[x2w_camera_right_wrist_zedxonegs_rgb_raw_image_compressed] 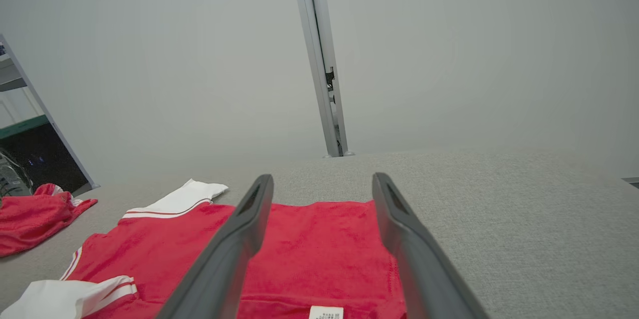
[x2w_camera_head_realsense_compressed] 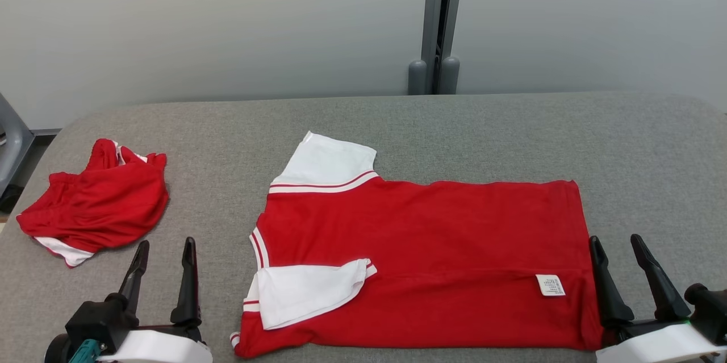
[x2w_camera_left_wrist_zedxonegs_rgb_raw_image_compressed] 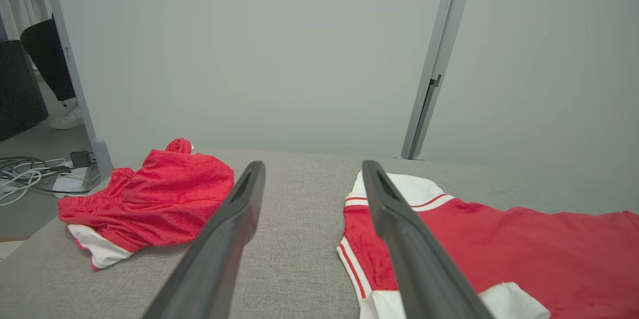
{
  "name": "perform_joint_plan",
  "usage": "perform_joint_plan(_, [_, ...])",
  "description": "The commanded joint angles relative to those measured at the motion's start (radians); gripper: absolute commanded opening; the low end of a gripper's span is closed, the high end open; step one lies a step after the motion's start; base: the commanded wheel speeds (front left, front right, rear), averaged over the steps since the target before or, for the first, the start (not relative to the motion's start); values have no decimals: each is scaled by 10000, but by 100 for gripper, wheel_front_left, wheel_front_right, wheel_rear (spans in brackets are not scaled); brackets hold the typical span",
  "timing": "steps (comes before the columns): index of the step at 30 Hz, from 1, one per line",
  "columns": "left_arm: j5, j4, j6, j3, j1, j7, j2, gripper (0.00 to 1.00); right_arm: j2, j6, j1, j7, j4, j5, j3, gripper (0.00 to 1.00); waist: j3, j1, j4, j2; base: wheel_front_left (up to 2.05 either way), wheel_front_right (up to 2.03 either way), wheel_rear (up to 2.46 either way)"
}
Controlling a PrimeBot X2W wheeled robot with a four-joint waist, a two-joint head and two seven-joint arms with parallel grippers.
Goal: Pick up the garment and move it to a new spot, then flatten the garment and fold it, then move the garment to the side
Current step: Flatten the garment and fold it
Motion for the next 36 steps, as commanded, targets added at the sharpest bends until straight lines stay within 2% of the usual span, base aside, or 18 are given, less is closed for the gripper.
perform_joint_plan(1, [99, -68, 59, 59, 7, 1, -13, 100, 29, 1, 126, -66, -106, -73, -81, 100, -9, 0, 3, 0, 0, 0, 0])
perform_joint_plan(9, [368, -110, 58, 214, 374, 1, -32, 100, 299, 1, 516, -74, -320, -299, -165, 100, -32, 0, 14, 0, 0, 0, 0])
perform_joint_plan(21, [274, 35, 3, 303, 734, 1, -120, 100, 268, 1, 507, -70, -71, -191, -161, 100, 9, 0, 9, 0, 0, 0, 0])
perform_joint_plan(28, [343, 294, -201, 158, -265, 306, 242, 100, -176, 1, -523, -67, 603, 32, 118, 100, 338, 0, -223, 0, 0, 0, 0])
perform_joint_plan(36, [280, 992, -750, -385, -3120, 1205, 957, 100, -771, 1, -2968, 389, 2000, 560, 274, 100, 1689, 0, -560, 0, 0, 0, 0])
